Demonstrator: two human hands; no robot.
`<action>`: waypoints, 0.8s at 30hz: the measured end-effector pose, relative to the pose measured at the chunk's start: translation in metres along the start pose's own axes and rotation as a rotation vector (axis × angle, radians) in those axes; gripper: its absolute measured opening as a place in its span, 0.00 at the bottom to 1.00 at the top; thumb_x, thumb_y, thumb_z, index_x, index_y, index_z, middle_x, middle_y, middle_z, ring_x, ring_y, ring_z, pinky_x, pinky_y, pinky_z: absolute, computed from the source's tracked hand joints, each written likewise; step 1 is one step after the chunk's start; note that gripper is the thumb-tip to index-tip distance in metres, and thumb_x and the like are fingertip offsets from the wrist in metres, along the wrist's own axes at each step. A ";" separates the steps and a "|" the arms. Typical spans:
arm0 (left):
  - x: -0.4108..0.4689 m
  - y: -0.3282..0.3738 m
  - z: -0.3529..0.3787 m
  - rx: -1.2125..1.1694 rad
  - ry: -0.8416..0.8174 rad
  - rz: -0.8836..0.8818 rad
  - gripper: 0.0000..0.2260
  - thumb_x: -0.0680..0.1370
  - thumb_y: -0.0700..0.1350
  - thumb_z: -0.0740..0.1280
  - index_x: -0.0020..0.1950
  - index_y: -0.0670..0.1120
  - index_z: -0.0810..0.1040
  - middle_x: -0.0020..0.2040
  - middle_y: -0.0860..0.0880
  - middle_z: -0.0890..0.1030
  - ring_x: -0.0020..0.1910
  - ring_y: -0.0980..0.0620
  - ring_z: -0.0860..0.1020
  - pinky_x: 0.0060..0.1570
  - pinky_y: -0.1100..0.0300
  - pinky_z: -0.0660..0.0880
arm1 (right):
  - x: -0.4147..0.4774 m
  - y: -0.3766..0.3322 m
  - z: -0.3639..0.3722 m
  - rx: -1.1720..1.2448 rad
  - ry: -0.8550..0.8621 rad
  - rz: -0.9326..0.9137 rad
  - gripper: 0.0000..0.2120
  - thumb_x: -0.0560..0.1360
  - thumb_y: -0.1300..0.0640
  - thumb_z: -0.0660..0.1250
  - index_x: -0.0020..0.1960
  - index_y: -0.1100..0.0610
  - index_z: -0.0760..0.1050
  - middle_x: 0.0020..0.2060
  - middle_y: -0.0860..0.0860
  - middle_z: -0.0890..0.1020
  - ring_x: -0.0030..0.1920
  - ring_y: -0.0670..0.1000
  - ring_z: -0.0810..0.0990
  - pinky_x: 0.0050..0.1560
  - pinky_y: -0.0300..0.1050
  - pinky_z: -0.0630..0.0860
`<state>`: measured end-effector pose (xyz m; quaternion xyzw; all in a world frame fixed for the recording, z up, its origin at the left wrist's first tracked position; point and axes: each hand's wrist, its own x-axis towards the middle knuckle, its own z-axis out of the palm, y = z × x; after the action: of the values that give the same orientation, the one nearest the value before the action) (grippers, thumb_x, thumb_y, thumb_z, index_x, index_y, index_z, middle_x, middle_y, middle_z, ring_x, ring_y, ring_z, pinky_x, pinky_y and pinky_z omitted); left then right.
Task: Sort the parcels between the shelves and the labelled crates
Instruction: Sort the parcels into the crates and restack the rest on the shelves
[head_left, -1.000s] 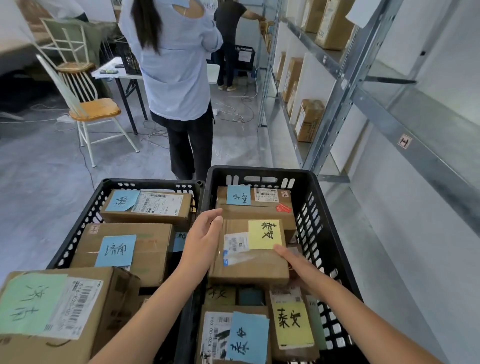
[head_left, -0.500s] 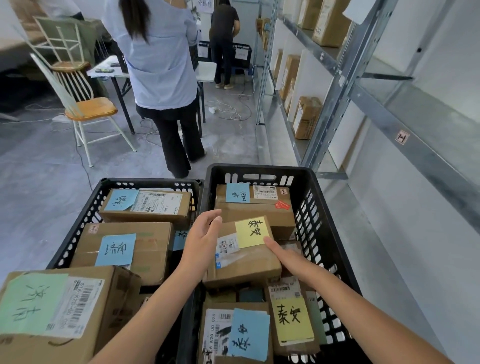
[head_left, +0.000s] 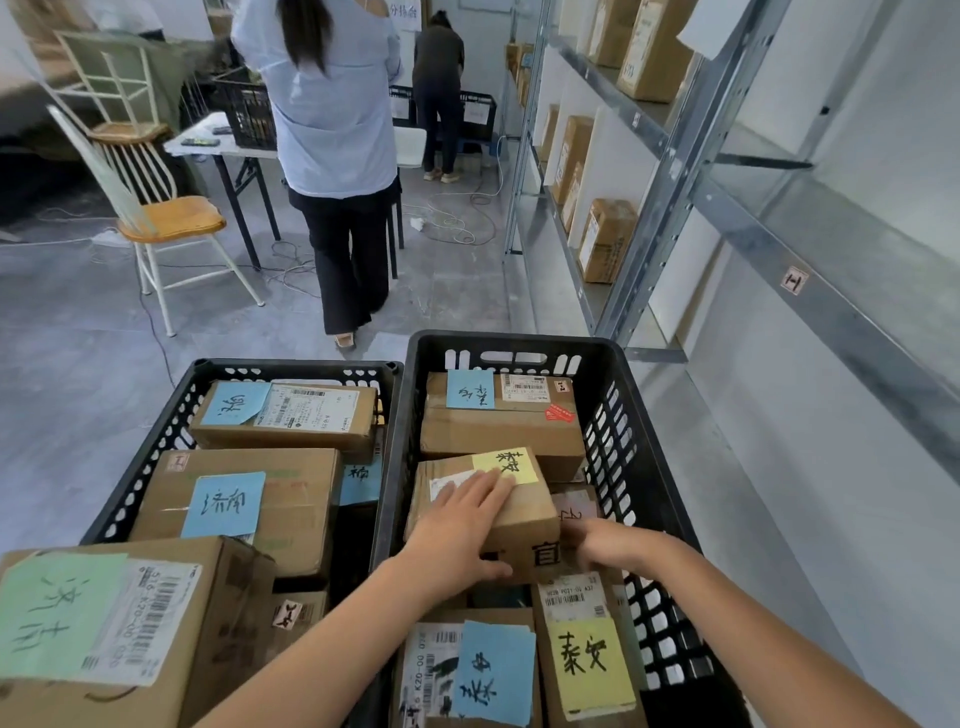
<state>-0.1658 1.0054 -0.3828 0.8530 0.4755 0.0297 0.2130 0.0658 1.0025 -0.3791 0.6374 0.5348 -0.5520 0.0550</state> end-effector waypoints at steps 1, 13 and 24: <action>0.005 0.001 0.003 0.032 0.016 -0.007 0.48 0.73 0.61 0.71 0.81 0.54 0.42 0.82 0.53 0.46 0.80 0.51 0.46 0.76 0.50 0.43 | 0.001 -0.001 0.002 -0.127 0.051 0.008 0.22 0.79 0.64 0.61 0.71 0.51 0.71 0.62 0.51 0.79 0.62 0.50 0.78 0.66 0.52 0.74; 0.012 0.005 0.014 0.094 -0.030 -0.146 0.51 0.76 0.60 0.68 0.79 0.47 0.30 0.81 0.45 0.36 0.80 0.46 0.37 0.77 0.40 0.42 | 0.001 -0.003 0.031 -0.797 0.458 0.060 0.35 0.71 0.28 0.62 0.69 0.48 0.73 0.66 0.50 0.73 0.65 0.53 0.72 0.61 0.52 0.72; 0.013 0.003 0.022 0.293 -0.220 -0.150 0.46 0.78 0.51 0.69 0.74 0.68 0.32 0.79 0.43 0.33 0.76 0.32 0.33 0.67 0.22 0.41 | 0.005 0.008 0.029 -0.371 0.221 -0.019 0.32 0.72 0.48 0.74 0.72 0.48 0.67 0.70 0.49 0.71 0.65 0.50 0.72 0.63 0.49 0.71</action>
<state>-0.1503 1.0075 -0.4033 0.8353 0.5107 -0.1492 0.1386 0.0520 0.9833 -0.3977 0.6677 0.6362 -0.3714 0.1073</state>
